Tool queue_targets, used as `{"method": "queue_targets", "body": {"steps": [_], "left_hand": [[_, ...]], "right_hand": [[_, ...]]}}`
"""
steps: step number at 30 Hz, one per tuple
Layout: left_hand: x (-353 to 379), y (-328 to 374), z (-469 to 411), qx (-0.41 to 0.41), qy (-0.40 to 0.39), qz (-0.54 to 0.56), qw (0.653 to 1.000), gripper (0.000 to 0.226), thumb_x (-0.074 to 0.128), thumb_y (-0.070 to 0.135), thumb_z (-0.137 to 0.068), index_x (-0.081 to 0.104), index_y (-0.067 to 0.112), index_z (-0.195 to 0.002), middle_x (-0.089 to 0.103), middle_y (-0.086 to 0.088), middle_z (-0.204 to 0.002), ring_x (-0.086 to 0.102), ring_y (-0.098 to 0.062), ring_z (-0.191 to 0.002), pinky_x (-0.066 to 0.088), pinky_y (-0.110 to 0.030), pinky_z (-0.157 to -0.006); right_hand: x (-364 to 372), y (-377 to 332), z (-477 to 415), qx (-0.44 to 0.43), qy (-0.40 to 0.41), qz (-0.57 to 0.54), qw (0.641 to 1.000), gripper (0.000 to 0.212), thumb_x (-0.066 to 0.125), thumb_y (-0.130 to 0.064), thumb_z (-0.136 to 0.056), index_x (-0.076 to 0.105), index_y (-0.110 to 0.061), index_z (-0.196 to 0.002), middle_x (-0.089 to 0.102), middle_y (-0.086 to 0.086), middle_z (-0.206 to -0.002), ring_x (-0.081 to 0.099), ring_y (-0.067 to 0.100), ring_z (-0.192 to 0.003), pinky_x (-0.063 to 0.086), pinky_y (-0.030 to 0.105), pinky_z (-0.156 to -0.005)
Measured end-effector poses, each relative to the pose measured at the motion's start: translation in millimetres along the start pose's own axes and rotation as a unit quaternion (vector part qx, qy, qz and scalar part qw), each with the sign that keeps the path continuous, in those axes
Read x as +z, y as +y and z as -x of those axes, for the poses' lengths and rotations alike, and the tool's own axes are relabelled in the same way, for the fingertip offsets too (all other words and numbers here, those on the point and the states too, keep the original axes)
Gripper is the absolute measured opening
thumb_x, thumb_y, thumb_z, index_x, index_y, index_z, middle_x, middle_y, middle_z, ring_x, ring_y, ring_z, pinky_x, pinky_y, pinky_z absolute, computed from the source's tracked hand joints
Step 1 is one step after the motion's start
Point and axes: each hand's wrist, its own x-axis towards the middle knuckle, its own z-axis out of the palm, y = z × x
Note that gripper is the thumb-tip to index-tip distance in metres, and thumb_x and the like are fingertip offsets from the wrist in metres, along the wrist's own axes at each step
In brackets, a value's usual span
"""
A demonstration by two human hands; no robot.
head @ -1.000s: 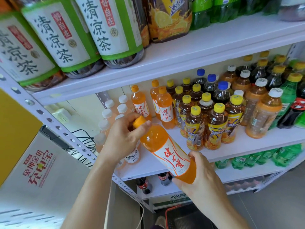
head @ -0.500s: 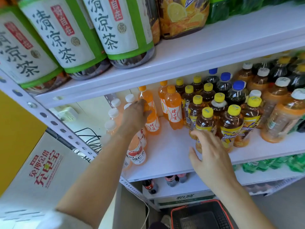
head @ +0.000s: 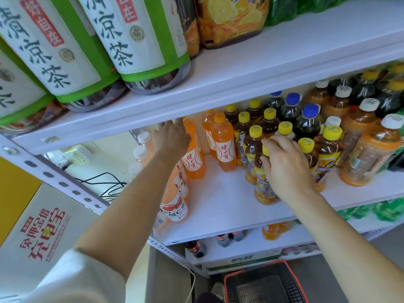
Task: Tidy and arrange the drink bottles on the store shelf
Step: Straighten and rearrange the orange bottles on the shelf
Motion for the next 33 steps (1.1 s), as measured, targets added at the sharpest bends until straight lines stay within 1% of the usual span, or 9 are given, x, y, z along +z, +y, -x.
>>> {"method": "queue_targets", "body": {"steps": [3, 8, 14, 17, 21, 24, 27, 30, 33], "left_hand": [[-5, 26, 4, 0.093, 0.06, 0.038, 0.993, 0.051, 0.056, 0.027, -0.094, 0.043, 0.018, -0.143, 0.051, -0.012, -0.14, 0.045, -0.035, -0.129, 0.042, -0.046, -0.1], [-1, 78, -5, 0.188, -0.05, 0.115, 0.974, 0.06, 0.051, 0.03, -0.099, 0.027, 0.02, -0.153, 0.031, -0.013, -0.156, 0.034, -0.037, -0.138, 0.032, -0.044, -0.111], [-7, 73, 13, 0.166, -0.026, 0.152, 0.974, 0.029, 0.056, 0.027, -0.097, 0.057, 0.014, -0.123, 0.054, -0.018, -0.116, 0.06, -0.04, -0.098, 0.047, -0.039, -0.08], [-13, 59, 52, 0.161, -0.005, 0.192, 0.968, 0.025, 0.057, 0.031, -0.095, 0.061, 0.011, -0.11, 0.057, -0.015, -0.102, 0.061, -0.039, -0.085, 0.051, -0.041, -0.07], [-44, 44, 94, 0.119, 0.098, 0.246, 0.957, 0.031, 0.05, 0.046, -0.086, 0.064, 0.019, -0.091, 0.065, -0.002, -0.082, 0.06, -0.029, -0.072, 0.048, -0.035, -0.058], [-74, 41, 119, 0.043, 0.127, 0.365, 0.921, 0.025, 0.046, 0.046, -0.076, 0.059, 0.026, -0.068, 0.055, 0.009, -0.056, 0.048, -0.007, -0.055, 0.039, -0.027, -0.049], [-86, 34, 138, -0.052, 0.103, 0.51, 0.853, 0.023, 0.053, 0.036, -0.072, 0.062, 0.018, -0.062, 0.055, 0.008, -0.054, 0.044, -0.002, -0.05, 0.037, -0.022, -0.047], [-91, 30, 147, -0.14, 0.083, 0.595, 0.787, 0.024, 0.056, 0.029, -0.076, 0.064, 0.009, -0.065, 0.053, -0.001, -0.057, 0.045, -0.011, -0.054, 0.037, -0.027, -0.05], [-98, 28, 150, -0.141, 0.047, 0.621, 0.77, 0.024, 0.056, 0.027, -0.086, 0.073, 0.018, -0.071, 0.063, 0.012, -0.061, 0.054, -0.001, -0.053, 0.041, -0.016, -0.045]], "right_hand": [[0, 3, -2, 0.013, 0.008, -0.021, 1.0, 0.043, 0.079, -0.002, -0.075, 0.066, 0.004, -0.115, 0.062, 0.023, -0.113, 0.06, 0.044, -0.097, 0.053, 0.047, -0.081], [-2, 4, -2, 0.003, -0.012, -0.016, 1.0, 0.045, 0.071, -0.006, -0.083, 0.06, 0.0, -0.126, 0.062, 0.02, -0.117, 0.061, 0.041, -0.1, 0.053, 0.046, -0.08], [-8, 4, 9, 0.005, -0.051, -0.037, 0.998, 0.061, 0.068, 0.004, -0.081, 0.05, -0.005, -0.138, 0.052, 0.019, -0.133, 0.054, 0.039, -0.115, 0.049, 0.045, -0.094], [-17, -1, 25, -0.006, 0.021, -0.053, 0.998, 0.054, 0.069, 0.003, -0.078, 0.057, -0.002, -0.13, 0.054, 0.02, -0.129, 0.055, 0.039, -0.112, 0.05, 0.048, -0.094], [-24, -11, 54, -0.056, 0.037, -0.145, 0.987, 0.044, 0.062, -0.021, -0.088, 0.054, -0.011, -0.131, 0.054, 0.006, -0.129, 0.053, 0.024, -0.116, 0.046, 0.034, -0.097], [-25, -11, 82, 0.019, -0.18, -0.317, 0.931, 0.066, 0.062, -0.062, -0.08, 0.04, -0.042, -0.139, 0.046, -0.023, -0.137, 0.043, -0.005, -0.125, 0.038, 0.017, -0.101], [-23, -9, 111, 0.124, -0.351, -0.513, 0.773, 0.086, 0.084, -0.06, -0.059, 0.04, -0.056, -0.132, 0.054, -0.022, -0.132, 0.056, 0.0, -0.119, 0.051, 0.03, -0.094], [-33, -4, 129, 0.14, -0.28, -0.522, 0.793, 0.089, 0.089, -0.045, -0.058, 0.043, -0.047, -0.133, 0.066, -0.012, -0.116, 0.067, 0.011, -0.101, 0.055, 0.024, -0.076], [-48, 0, 135, 0.152, -0.257, -0.528, 0.795, 0.084, 0.087, -0.046, -0.062, 0.042, -0.043, -0.132, 0.07, -0.003, -0.106, 0.07, 0.015, -0.091, 0.056, 0.027, -0.076]]}}
